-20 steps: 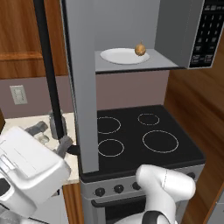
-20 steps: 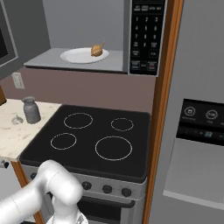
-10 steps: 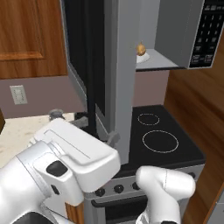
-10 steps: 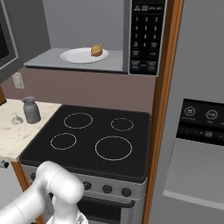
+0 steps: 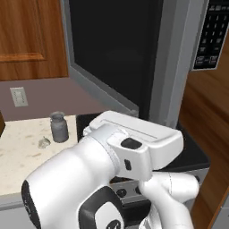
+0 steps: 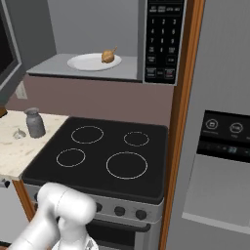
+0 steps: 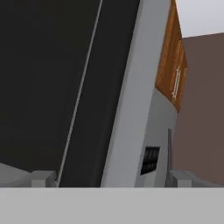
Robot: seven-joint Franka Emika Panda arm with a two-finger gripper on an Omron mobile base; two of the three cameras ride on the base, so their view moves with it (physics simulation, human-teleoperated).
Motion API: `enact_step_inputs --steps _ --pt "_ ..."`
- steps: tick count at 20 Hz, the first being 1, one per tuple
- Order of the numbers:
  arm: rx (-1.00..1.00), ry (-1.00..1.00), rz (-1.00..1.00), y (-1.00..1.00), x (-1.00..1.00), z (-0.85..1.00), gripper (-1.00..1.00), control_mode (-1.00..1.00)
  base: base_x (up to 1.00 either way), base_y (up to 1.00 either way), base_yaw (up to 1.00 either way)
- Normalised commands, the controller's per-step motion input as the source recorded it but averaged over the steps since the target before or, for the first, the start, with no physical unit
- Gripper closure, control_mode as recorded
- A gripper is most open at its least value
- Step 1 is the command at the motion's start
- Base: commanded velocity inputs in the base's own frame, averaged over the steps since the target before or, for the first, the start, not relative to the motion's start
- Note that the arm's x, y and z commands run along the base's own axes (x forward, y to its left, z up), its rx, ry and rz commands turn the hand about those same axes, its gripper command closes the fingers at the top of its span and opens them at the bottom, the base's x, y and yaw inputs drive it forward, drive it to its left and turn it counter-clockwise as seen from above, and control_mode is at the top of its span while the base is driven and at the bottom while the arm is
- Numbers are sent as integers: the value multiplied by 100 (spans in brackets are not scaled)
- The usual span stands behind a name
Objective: Close the microwave door.
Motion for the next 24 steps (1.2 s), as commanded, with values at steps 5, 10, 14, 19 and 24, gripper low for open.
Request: enact_step_inputs --steps 5,10,14,19,24 --pt "0 11 6 -100 16 24 -100 -100 0 0 0" --pt "0 4 11 -100 14 15 -100 -100 0 0 0" --pt "0 2 13 -100 26 24 -100 -100 0 0 0" --pt "0 5 15 -100 54 29 -100 -100 0 0 0" --pt "0 22 10 -100 91 15 -100 -100 0 0 0"
